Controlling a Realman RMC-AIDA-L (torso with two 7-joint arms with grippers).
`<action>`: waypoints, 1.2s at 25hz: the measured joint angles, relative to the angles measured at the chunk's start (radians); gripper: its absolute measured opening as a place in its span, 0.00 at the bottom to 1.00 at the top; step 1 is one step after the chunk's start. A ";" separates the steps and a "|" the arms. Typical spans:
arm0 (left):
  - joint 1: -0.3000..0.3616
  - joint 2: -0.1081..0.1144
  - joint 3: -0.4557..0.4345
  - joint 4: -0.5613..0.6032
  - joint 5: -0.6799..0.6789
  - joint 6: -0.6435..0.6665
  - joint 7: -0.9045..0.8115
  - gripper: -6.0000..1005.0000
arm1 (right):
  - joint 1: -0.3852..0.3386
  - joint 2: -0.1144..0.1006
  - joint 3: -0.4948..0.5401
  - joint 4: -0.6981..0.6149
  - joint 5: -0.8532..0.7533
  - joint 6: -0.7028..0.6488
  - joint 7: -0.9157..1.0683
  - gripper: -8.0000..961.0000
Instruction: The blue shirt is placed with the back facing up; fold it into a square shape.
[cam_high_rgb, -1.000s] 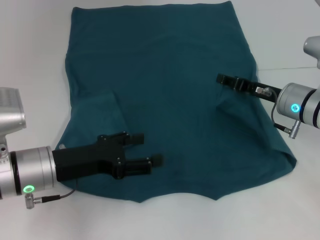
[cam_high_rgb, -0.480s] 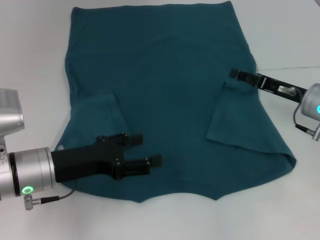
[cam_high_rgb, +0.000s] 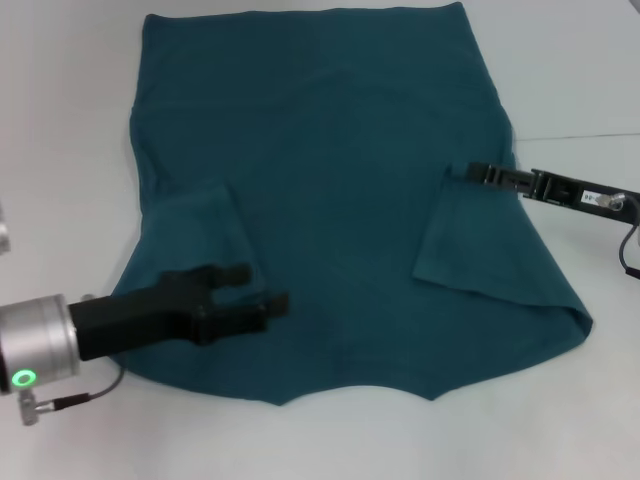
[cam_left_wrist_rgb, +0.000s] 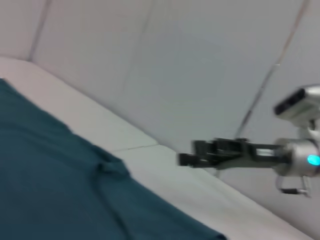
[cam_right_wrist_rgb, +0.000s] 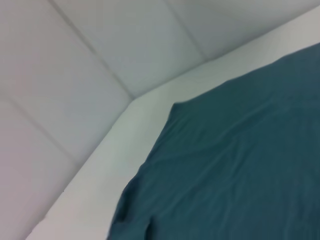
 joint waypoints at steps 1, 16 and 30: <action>0.003 0.001 -0.021 0.000 0.013 -0.011 -0.010 0.88 | 0.000 0.000 0.000 0.000 0.000 0.000 0.000 0.96; 0.050 0.022 -0.282 0.001 0.188 -0.216 -0.114 0.88 | -0.006 -0.003 0.006 -0.061 -0.088 -0.124 0.111 0.95; 0.034 0.017 -0.273 -0.053 0.290 -0.359 -0.183 0.86 | 0.013 0.004 -0.001 -0.061 -0.088 -0.094 0.112 0.95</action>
